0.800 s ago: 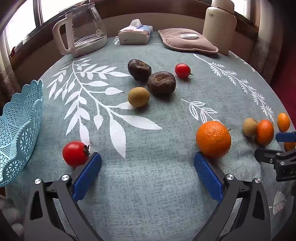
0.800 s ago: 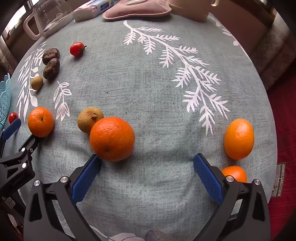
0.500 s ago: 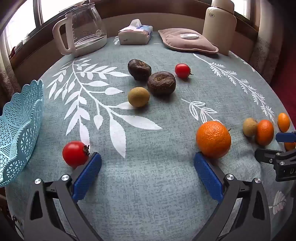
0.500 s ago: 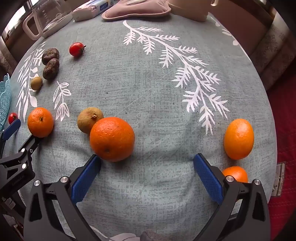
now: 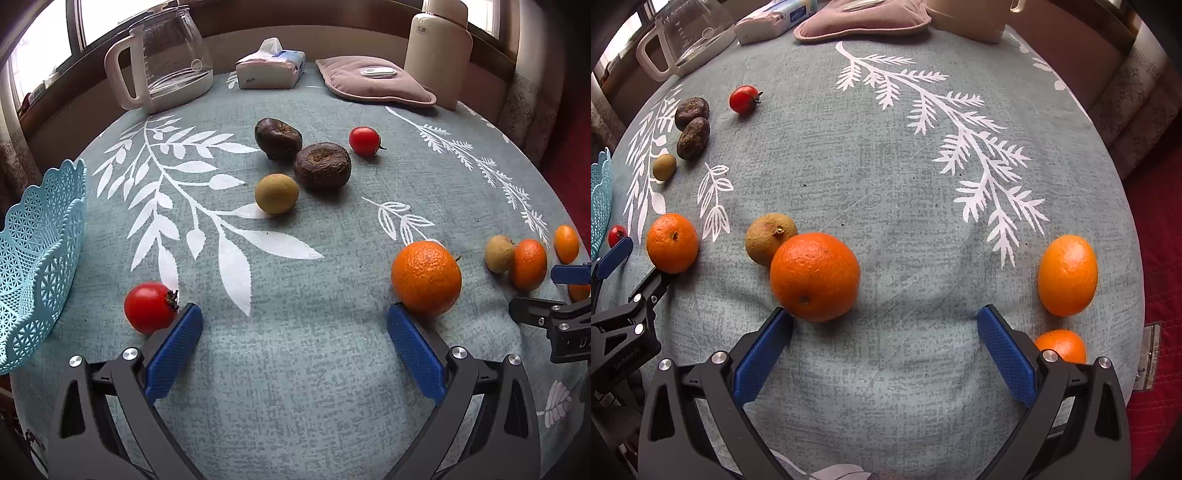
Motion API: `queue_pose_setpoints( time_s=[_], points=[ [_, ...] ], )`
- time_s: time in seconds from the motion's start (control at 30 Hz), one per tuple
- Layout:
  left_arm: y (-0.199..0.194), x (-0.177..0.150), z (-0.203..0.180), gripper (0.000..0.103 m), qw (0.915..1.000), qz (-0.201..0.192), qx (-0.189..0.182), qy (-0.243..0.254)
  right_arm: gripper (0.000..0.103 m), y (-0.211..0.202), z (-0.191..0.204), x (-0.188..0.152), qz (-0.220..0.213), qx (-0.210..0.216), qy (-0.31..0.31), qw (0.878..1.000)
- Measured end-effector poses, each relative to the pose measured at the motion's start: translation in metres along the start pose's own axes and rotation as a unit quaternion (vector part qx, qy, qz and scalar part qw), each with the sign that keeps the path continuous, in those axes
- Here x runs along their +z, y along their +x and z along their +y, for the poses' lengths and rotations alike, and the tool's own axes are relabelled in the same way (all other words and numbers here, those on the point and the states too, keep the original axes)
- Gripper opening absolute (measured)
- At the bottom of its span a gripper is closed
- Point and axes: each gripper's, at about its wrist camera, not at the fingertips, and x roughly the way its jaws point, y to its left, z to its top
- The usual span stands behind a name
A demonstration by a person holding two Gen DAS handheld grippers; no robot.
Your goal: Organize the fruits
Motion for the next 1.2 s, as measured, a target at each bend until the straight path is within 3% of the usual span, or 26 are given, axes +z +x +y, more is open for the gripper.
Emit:
queue_pose_setpoints(
  time_s=[0.2,0.5,1.2],
  points=[
    [0.008,0.008,0.007,0.101,0.9998,0.019,-0.008,-0.003,0.098,-0.004,-0.001,-0.010,-0.015,0.000,0.005,1.000],
    [0.018,0.022,0.005,0.101,0.9934,0.112,0.009,-0.024,0.098,-0.001,0.001,-0.001,0.003,-0.001,0.007,1.000],
    [0.036,0.055,0.005,0.101,0.9809,0.192,-0.001,-0.030,0.098,0.010,-0.003,0.036,0.046,0.010,0.001,0.999]
  ],
)
